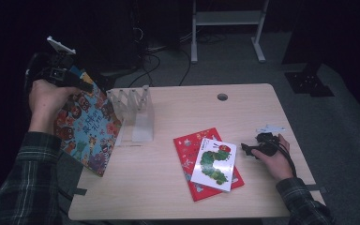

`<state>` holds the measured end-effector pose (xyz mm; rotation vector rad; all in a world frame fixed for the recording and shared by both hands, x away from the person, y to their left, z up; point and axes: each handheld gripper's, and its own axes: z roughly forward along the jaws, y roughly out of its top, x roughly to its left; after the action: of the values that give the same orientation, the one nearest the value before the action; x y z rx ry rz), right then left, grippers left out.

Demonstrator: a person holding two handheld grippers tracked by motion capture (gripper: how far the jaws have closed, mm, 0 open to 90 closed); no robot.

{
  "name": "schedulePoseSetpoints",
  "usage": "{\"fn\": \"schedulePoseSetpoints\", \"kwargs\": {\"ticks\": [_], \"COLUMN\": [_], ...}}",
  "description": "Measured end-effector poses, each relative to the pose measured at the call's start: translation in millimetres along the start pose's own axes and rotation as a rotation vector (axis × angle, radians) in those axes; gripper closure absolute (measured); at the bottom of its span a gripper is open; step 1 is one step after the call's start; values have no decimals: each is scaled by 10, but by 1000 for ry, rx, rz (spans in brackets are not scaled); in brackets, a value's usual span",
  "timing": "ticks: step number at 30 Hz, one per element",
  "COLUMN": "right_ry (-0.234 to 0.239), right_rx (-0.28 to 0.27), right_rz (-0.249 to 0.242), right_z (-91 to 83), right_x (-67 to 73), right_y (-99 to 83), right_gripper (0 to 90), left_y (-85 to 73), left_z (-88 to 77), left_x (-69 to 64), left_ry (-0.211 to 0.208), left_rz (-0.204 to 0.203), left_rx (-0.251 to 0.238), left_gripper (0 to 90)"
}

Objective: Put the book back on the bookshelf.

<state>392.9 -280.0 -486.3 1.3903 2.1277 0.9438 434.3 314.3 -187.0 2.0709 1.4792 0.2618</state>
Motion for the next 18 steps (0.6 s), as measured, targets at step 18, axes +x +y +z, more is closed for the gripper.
{"fn": "schedulePoseSetpoints", "kwargs": {"ticks": [18], "right_ry": [1], "right_rx": [1], "right_rz": [0], "right_z": [0], "right_x": [-1], "right_y": [0], "right_gripper": [135], "left_y": [-186], "left_z": [528], "left_x": [-326], "left_ry": [-35], "left_rz": [73], "left_rx": [65], "left_gripper": [900]}}
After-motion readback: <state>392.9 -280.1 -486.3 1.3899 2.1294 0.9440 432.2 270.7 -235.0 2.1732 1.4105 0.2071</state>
